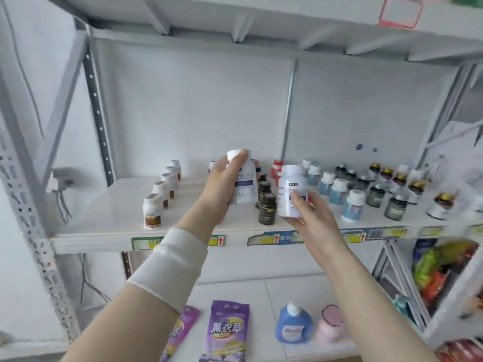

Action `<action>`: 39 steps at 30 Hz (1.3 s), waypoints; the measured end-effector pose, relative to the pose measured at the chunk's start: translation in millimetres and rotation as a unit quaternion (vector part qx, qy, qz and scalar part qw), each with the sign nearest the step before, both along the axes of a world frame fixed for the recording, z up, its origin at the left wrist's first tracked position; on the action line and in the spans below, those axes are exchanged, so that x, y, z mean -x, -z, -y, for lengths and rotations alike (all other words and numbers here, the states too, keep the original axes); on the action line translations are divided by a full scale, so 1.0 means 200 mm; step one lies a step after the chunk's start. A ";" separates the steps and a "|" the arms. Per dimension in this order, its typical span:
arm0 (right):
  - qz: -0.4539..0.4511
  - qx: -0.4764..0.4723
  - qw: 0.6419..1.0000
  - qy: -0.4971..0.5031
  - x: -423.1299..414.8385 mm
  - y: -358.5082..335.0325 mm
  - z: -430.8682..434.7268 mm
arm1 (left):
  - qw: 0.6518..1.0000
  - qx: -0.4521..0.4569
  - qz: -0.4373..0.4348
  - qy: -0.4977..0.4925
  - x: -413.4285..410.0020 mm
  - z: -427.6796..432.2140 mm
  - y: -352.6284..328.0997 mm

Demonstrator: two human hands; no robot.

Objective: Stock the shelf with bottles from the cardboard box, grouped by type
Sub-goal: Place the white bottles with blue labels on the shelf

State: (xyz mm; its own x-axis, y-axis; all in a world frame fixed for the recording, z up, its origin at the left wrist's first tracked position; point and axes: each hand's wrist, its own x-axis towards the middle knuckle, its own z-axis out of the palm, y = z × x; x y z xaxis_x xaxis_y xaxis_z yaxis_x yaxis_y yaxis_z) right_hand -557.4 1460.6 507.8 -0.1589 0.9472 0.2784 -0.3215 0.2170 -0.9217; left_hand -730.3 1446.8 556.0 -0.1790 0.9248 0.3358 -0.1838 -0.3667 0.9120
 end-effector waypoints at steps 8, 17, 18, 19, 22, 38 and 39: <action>0.010 -0.007 0.997 0.078 -0.66 0.01 -0.51 | 0.996 -0.024 0.001 0.087 -0.72 -0.64 -0.10; 0.020 0.005 0.991 0.132 -1.31 -0.01 -1.07 | 0.986 -0.031 -0.027 0.162 -1.36 -1.35 -0.17; 0.022 0.009 0.991 0.135 -1.39 -0.01 -1.12 | 0.985 -0.026 -0.033 0.169 -1.44 -1.41 -0.16; 0.023 0.010 0.990 0.140 -1.46 0.00 -1.17 | 0.983 -0.023 -0.039 0.176 -1.51 -1.47 -0.16; 0.032 0.010 0.989 0.142 -1.70 0.01 -1.32 | 0.979 -0.014 -0.076 0.190 -1.76 -1.64 -0.15; 0.090 0.005 0.991 0.094 -3.10 -0.01 -2.10 | 0.977 0.004 -0.183 0.109 -3.01 -2.35 -0.11; 0.088 0.006 0.992 0.087 -3.15 -0.01 -2.14 | 0.975 0.011 -0.196 0.102 -3.05 -2.40 -0.09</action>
